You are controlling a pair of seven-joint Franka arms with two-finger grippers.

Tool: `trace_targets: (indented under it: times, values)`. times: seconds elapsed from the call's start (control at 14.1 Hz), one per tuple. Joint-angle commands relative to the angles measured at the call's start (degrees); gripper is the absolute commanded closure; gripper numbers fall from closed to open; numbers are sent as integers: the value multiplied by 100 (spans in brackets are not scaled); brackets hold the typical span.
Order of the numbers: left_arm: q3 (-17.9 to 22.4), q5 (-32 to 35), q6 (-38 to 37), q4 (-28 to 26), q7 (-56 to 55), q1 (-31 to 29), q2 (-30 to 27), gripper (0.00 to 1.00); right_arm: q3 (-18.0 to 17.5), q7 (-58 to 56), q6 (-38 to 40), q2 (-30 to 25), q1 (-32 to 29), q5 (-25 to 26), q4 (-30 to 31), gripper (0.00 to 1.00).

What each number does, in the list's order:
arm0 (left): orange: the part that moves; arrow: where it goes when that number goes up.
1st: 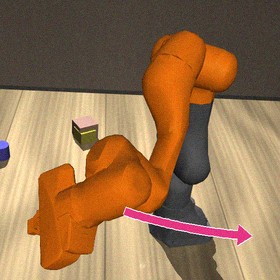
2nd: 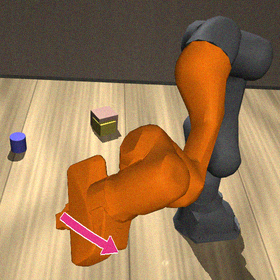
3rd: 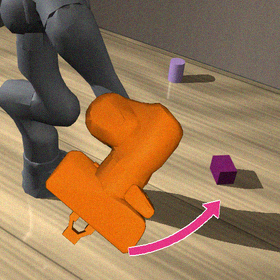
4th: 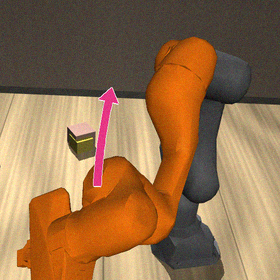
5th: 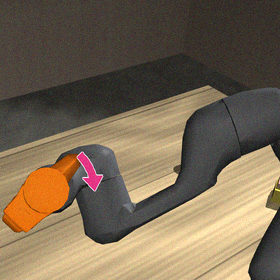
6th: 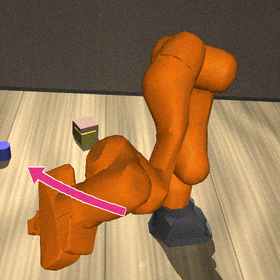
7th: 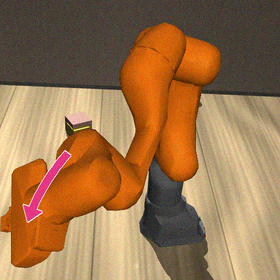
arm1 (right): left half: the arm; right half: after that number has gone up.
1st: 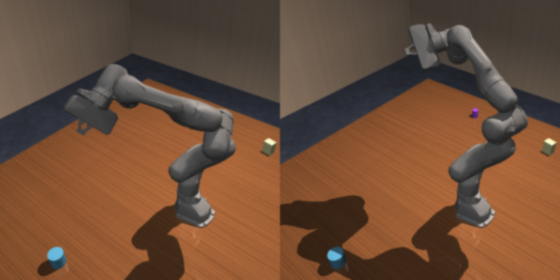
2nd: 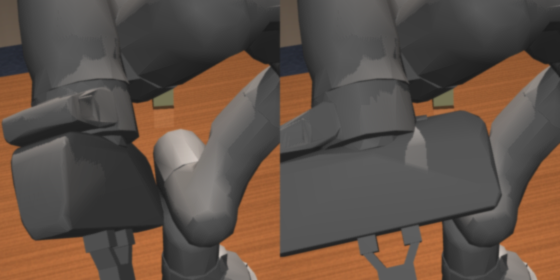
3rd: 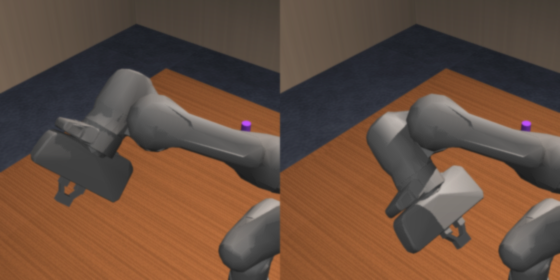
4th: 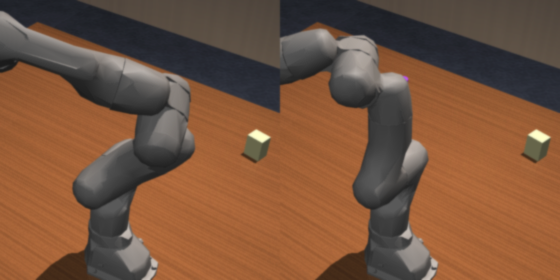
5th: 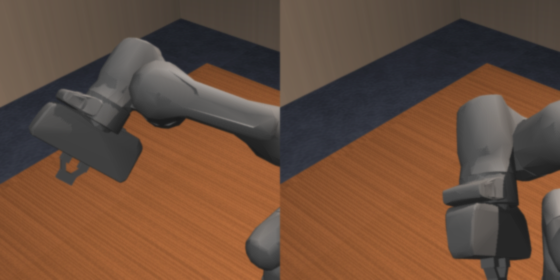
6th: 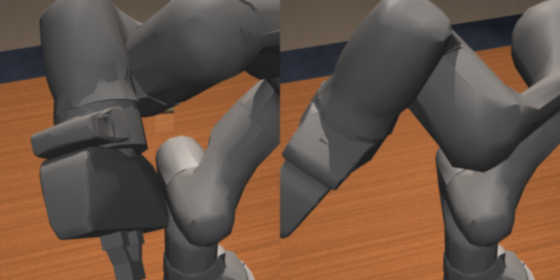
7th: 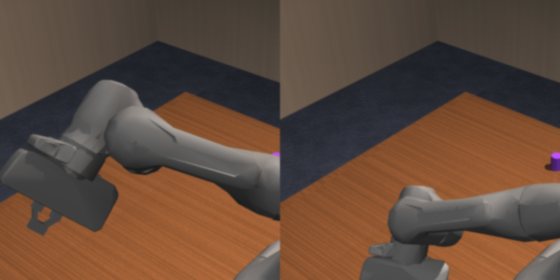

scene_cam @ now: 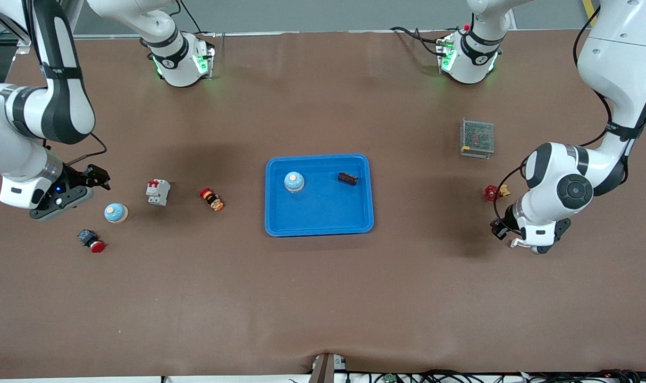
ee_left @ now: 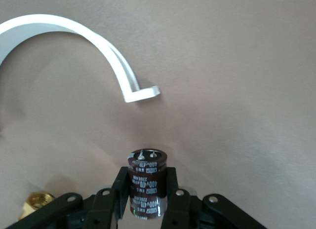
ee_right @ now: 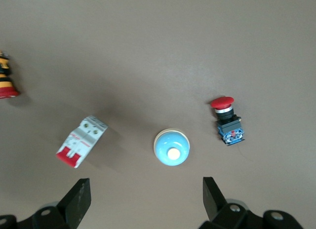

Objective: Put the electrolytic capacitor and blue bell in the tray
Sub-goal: 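Grasp the second capacitor with the left gripper while the right gripper reaches the bell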

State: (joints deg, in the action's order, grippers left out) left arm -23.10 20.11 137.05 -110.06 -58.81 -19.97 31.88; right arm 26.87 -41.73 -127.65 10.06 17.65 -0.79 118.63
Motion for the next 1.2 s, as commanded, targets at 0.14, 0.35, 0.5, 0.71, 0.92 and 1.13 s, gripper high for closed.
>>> trace_targets:
  times: [0.14, 0.35, 0.5, 0.71, 0.92, 1.13]
  values:
    - [-326, -16, -82, 143, -429, 20, -59, 100, -103, -466, -374, 408, -236, -105, 20, 0]
    - [-528, -16, -240, 283, -736, 98, -59, 100, -103, -1212, -690, 768, -438, -657, 20, 0]
    - [-528, -16, -363, 380, -1008, 344, -59, 100, -103, -1582, -814, 971, -517, -992, 11, 0]
    - [-528, -7, -372, 433, -1281, 572, -59, 100, -103, -1952, -955, 1199, -587, -1274, 11, 0]
    - [-528, 10, -381, 477, -1694, 985, -59, 100, -112, -2137, -999, 1331, -596, -1415, 20, 0]
    - [-528, 10, -443, 556, -2010, 1416, -59, 100, -112, -2225, -1017, 1411, -631, -1415, 20, 0]
